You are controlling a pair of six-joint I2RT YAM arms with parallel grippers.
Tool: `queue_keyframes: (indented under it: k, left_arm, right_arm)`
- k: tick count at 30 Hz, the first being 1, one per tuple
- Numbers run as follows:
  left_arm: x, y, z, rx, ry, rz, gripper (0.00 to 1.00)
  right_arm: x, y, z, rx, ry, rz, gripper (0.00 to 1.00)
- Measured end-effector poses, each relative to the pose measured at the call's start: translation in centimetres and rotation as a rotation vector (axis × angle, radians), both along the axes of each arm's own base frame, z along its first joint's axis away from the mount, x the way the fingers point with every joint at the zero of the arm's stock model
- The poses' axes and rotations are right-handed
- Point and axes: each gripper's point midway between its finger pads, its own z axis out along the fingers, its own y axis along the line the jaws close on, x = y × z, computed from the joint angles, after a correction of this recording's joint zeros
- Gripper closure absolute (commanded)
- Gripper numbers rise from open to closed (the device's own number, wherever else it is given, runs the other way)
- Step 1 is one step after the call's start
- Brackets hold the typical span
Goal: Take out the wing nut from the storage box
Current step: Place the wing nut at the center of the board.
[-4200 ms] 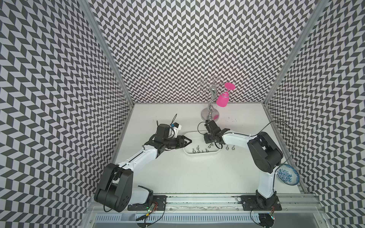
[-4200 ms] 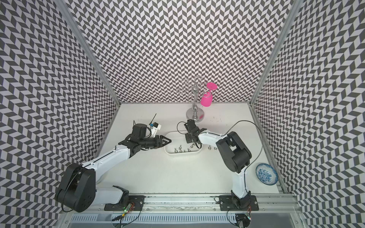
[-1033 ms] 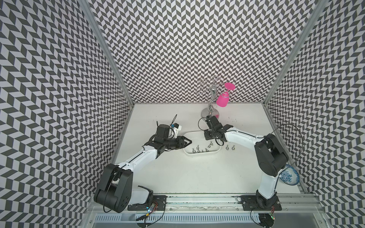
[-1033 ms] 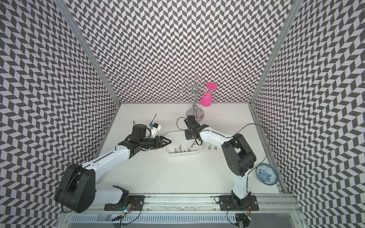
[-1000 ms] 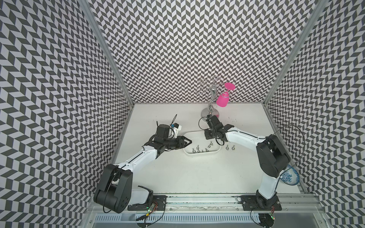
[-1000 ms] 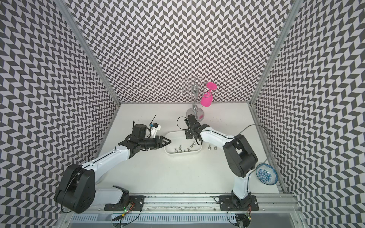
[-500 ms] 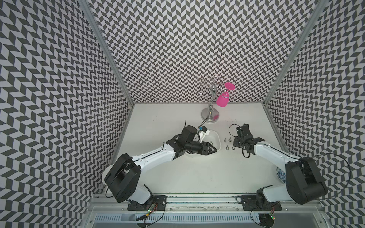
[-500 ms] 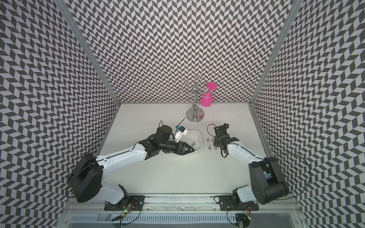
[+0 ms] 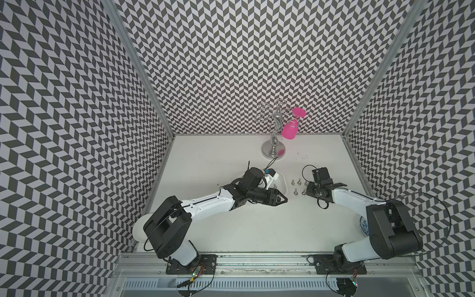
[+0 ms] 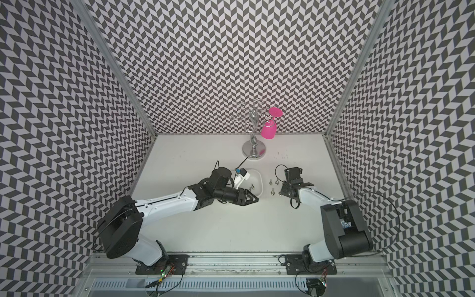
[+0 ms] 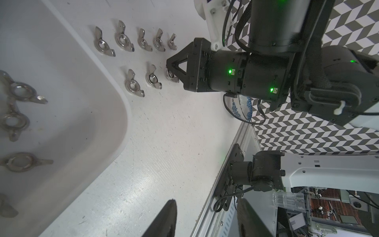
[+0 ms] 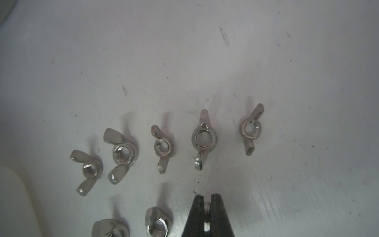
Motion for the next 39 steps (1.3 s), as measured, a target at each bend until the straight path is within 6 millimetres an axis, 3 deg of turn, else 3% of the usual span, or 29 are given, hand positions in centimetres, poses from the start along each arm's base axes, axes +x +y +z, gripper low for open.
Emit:
queue_keyframes:
  k: [7, 16, 30, 35, 39]
  left_arm:
    - [0.0, 0.0, -0.1, 0.002, 0.002, 0.004, 0.49]
    - [0.0, 0.1, -0.1, 0.003, -0.004, 0.001, 0.49]
    - [0.0, 0.2, -0.2, 0.007, -0.012, 0.001, 0.49]
    - [0.7, 1.0, -0.3, 0.020, -0.022, 0.015, 0.49]
    - [3.0, 3.3, 0.5, 0.026, -0.046, 0.080, 0.49]
  right_arm:
    - [0.0, 0.3, -0.4, 0.014, 0.004, 0.010, 1.00]
    - [0.1, 0.4, -0.5, 0.011, 0.008, 0.019, 0.85]
    - [-0.1, 0.8, -0.8, 0.007, 0.022, 0.037, 0.77]
    - [0.2, 1.4, 1.8, 0.011, -0.027, 0.058, 0.71]
    - [1.5, 3.2, 5.4, 0.008, -0.121, 0.106, 0.69]
